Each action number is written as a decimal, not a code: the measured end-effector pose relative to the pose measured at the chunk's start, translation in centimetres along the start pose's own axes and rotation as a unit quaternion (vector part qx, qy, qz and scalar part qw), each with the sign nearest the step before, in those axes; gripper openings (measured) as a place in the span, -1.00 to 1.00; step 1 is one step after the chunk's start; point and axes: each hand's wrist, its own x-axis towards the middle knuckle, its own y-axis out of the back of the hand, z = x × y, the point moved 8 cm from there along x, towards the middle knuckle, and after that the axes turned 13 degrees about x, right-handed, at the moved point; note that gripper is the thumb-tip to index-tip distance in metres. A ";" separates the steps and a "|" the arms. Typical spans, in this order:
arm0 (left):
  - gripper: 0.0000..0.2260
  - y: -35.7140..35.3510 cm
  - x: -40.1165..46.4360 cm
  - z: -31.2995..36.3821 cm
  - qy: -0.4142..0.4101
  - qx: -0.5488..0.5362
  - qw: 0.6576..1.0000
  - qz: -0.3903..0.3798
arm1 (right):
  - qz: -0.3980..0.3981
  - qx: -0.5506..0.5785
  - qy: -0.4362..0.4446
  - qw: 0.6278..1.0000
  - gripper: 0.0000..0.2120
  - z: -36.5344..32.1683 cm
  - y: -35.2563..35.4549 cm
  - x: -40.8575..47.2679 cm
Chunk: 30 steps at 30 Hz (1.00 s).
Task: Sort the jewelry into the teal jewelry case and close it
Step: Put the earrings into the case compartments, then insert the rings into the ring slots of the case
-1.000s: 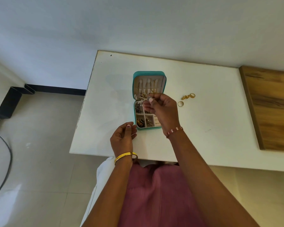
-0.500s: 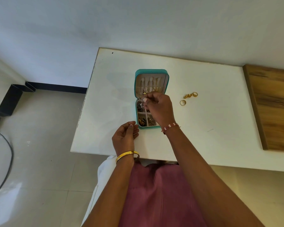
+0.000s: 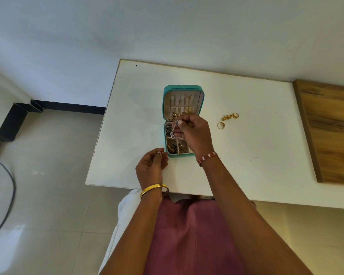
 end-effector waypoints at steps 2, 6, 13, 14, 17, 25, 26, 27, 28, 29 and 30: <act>-0.84 0.0 0.0 0.1 0.000 0.000 1.000 0.002 | -0.004 -0.045 0.012 0.999 -0.89 0.3 -0.4 0.4; -0.84 -0.1 -0.1 0.2 0.001 0.005 1.000 0.003 | -0.006 -0.109 0.048 0.993 -0.85 0.1 -0.6 0.7; -0.80 -0.3 -0.9 0.9 -0.031 0.019 0.999 -0.013 | 0.048 -0.088 0.064 0.993 -0.84 0.0 2.3 -0.1; -0.79 -0.5 -1.0 1.0 -0.036 0.023 0.999 -0.018 | 0.062 -0.081 0.066 0.993 -0.84 0.1 3.2 -0.4; -0.79 -1.1 -1.7 1.4 -0.051 0.033 0.998 -0.036 | 0.100 -0.058 0.074 0.991 -0.81 0.5 6.1 -1.4; -0.78 -5.6 -4.4 2.0 -0.063 0.040 0.991 -0.111 | 0.174 -0.072 0.062 0.980 -0.82 2.4 12.0 -1.4; -0.77 -6.3 -4.4 1.8 -0.062 0.043 0.989 -0.129 | 0.172 -0.093 0.069 0.978 -0.83 2.3 11.9 -1.0; -0.77 -7.0 -4.8 1.8 -0.063 0.055 0.985 -0.149 | 0.171 -0.121 0.079 0.975 -0.83 2.0 11.9 -0.6; -0.76 -11.5 -5.8 1.9 -0.071 0.088 0.976 -0.185 | 0.197 -0.140 0.093 0.966 -0.84 1.9 15.5 1.3; -0.76 -14.6 -6.5 1.9 -0.076 0.114 0.968 -0.209 | 0.212 -0.167 0.105 0.957 -0.84 1.5 17.8 2.8; -0.77 -15.1 -6.3 2.2 -0.078 0.129 0.965 -0.215 | 0.206 -0.199 0.119 0.951 -0.83 1.3 17.8 3.6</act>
